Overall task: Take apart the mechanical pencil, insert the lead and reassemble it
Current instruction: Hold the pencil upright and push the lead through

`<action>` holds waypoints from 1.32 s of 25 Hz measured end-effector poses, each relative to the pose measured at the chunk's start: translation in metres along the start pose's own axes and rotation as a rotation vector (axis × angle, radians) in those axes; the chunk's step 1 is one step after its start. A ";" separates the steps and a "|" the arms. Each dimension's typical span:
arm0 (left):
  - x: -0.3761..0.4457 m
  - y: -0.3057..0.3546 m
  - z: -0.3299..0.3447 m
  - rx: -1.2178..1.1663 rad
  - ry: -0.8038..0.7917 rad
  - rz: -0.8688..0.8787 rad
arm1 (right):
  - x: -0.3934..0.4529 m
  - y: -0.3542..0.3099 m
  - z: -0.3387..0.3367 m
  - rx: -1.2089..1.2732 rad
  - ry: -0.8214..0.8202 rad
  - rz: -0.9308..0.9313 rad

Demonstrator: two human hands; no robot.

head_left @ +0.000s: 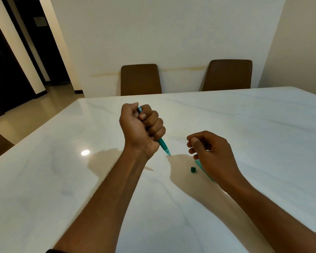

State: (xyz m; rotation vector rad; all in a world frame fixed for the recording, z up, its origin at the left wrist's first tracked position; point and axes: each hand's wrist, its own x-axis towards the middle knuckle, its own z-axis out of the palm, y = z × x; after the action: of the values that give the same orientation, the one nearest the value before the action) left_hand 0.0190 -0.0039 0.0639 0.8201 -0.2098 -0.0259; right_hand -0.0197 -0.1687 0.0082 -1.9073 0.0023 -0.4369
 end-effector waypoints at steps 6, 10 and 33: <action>-0.003 -0.007 0.007 0.141 -0.057 -0.043 | 0.000 0.002 0.000 -0.003 -0.011 -0.010; -0.002 -0.004 0.006 0.115 -0.049 -0.070 | 0.000 0.002 0.001 0.004 -0.016 -0.010; -0.003 -0.002 0.009 0.110 -0.040 -0.080 | -0.002 0.000 0.002 -0.003 -0.037 0.008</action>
State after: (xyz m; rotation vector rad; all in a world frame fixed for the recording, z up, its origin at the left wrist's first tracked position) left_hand 0.0141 -0.0112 0.0675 0.9379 -0.2176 -0.1072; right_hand -0.0207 -0.1670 0.0069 -1.9176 -0.0135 -0.3963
